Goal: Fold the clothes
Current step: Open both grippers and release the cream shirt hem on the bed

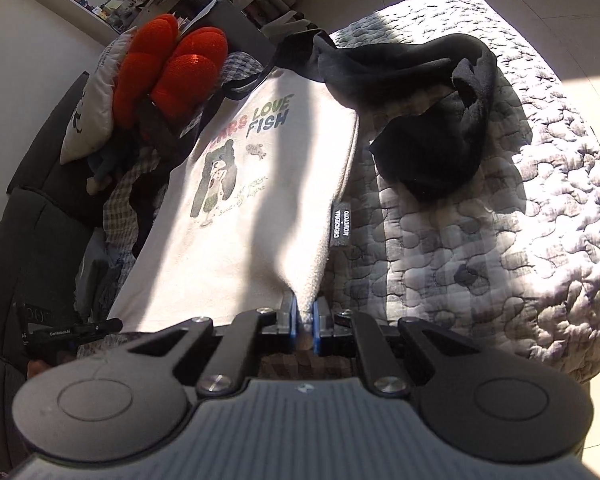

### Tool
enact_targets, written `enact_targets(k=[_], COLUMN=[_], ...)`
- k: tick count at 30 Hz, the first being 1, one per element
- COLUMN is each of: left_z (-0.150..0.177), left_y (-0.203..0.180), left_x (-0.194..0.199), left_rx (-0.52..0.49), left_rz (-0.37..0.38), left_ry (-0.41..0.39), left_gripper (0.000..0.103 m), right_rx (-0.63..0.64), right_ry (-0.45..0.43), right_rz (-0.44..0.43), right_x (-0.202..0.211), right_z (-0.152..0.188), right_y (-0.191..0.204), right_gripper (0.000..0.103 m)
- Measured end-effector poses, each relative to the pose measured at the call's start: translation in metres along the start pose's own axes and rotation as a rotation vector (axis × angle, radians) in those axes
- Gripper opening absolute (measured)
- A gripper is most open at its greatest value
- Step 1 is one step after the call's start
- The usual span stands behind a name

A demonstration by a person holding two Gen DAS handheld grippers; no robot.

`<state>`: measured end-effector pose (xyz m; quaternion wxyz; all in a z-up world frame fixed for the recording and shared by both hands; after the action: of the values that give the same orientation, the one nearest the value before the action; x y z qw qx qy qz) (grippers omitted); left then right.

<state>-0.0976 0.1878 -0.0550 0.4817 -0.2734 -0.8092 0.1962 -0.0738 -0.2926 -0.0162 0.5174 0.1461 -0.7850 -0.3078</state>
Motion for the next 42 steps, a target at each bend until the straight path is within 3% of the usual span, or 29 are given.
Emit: enact_targets(k=[6,12,16,18,20,21,30,42], left_z=[0.008,0.01,0.009,0.005,-0.001,-0.004,-0.058,-0.143], left_y=[0.01,0.019,0.021,0.02,0.018,0.017,0.016,0.01], left_x=[-0.017,-0.027,-0.024,-0.019,-0.012,-0.009,-0.007,-0.05], left_rx=[-0.027,-0.029,-0.042,-0.056,-0.093,-0.111,-0.229,-0.369], left_rz=[-0.084,-0.112,-0.111,-0.112,-0.132,-0.144,-0.245,-0.318], left_ry=[0.072,0.102,0.119,0.118,0.108,0.101,0.008,-0.128], left_gripper=[0.007,0.009,0.02,0.028,0.034,0.036,0.051,0.053], right_rx=[0.003,0.014,0.019,0.049,0.085,0.097,0.127,0.163], right_ry=[0.052,0.086,0.083,0.069,0.045,0.034,-0.039,-0.079], right_rz=[0.077,0.146,0.171,0.195,0.222,0.226,0.204,0.185], right_x=[-0.021,-0.041,-0.042,-0.038,-0.033,-0.03,-0.032,-0.076], right_z=[0.009,0.011,0.006,0.003,-0.001,-0.004,-0.044,-0.101], right_y=[-0.014,-0.022,-0.022,-0.019,-0.014,-0.012,0.007,0.029], right_gripper=[0.01,0.011,0.019,0.028,0.051,0.054,0.054,0.054])
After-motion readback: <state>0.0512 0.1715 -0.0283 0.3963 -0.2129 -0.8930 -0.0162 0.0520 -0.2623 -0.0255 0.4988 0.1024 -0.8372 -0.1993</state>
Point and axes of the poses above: each gripper's, at about its wrist camera, not at the fingertips, and x roughly against the way its jaws point, y to its left, z to its underside, the point moved 5 cm from there along -x, roughly the way its jaws point, and after that the axes turned 10 degrees about -x, right-handed, at the moved point
